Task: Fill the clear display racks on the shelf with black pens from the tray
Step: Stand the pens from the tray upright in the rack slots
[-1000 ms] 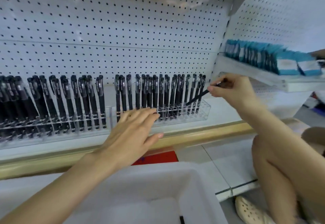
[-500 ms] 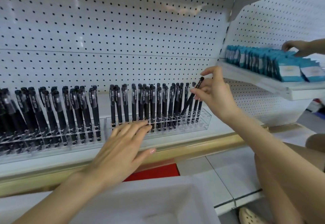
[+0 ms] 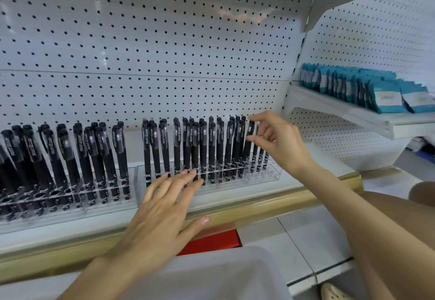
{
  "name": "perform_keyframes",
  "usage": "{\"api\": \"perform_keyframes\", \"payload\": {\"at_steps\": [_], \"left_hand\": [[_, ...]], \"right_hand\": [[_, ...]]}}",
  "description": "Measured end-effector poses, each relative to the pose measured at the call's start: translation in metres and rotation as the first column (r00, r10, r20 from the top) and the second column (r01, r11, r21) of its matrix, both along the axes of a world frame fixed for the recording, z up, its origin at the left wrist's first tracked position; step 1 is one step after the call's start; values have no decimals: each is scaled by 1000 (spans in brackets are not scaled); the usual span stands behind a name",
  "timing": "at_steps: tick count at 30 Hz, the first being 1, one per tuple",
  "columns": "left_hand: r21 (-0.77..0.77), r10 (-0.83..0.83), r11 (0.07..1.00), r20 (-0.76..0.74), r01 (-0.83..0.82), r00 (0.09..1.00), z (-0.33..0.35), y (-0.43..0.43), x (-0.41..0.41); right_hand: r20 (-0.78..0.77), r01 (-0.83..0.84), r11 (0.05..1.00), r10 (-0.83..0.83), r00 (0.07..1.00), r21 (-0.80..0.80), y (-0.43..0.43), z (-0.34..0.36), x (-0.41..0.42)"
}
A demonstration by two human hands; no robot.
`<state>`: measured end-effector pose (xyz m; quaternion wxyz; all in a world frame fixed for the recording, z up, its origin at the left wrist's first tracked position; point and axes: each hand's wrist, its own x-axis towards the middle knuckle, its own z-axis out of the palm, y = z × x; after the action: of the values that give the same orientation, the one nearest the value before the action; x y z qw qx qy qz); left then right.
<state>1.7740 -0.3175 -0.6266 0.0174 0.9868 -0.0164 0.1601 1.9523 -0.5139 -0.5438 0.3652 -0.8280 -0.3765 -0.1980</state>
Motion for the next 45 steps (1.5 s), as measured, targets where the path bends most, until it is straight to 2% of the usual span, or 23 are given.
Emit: {"api": "perform_keyframes", "payload": {"at_steps": [6, 8, 12, 15, 17, 19, 21, 23, 26, 29, 31, 34, 37, 39, 42, 45], "left_hand": [[-80, -39, 996, -26, 37, 999, 12, -5, -4], [-108, -50, 993, -57, 44, 997, 20, -7, -9], [-179, -68, 983, -105, 49, 992, 30, -13, -44], [-260, -52, 966, -160, 9, 986, 21, -14, -94], [-266, -49, 964, -197, -5, 979, 8, -12, -143], [-304, -30, 951, -251, -50, 967, -6, -13, -201], [-352, 8, 927, -320, -127, 947, -14, -16, -256], [-371, 53, 905, -386, -207, 921, -20, -21, -298], [-376, 120, 864, -491, -334, 863, -30, -34, -335], [-384, 144, 838, -528, -387, 837, -42, -50, -349], [-343, 177, 857, -508, -386, 843, -46, -53, -351], [-291, 234, 871, -462, -395, 855, -48, -50, -349], [-284, 229, 882, -442, -377, 867, -51, -49, -347], [-273, 225, 888, -445, -371, 867, -54, -49, -346], [-278, 227, 885, -445, -374, 867, -54, -51, -346], [-286, 237, 877, -441, -385, 866, -54, -50, -346]], "right_hand": [[-50, 17, 988, -25, 998, -155, -2, 11, -10], [-100, 28, 988, -44, 994, -152, -4, 14, -25], [-326, -43, 999, 34, 945, -20, -10, -4, -91], [-498, -215, 973, 145, 855, -85, -12, -49, -164], [-634, -375, 898, 155, 758, -229, -19, -83, -213], [-762, -542, 752, 82, 642, -376, -27, -108, -257], [-833, -633, 646, -6, 553, -425, -33, -124, -289], [-837, -652, 600, -57, 544, -464, -32, -133, -307], [-754, -604, 538, -94, 650, -588, -25, -141, -321], [-673, -567, 437, -130, 728, -698, -19, -148, -328], [-658, -551, 439, -134, 741, -710, -16, -152, -328], [-708, -569, 498, -139, 693, -654, -14, -157, -323], [-798, -637, 530, -137, 587, -559, -13, -160, -326], [-824, -675, 513, -121, 554, -529, -12, -162, -332], [-803, -692, 468, -69, 592, -550, -10, -165, -337], [-842, -730, 457, -85, 533, -509, -10, -165, -339]]}}
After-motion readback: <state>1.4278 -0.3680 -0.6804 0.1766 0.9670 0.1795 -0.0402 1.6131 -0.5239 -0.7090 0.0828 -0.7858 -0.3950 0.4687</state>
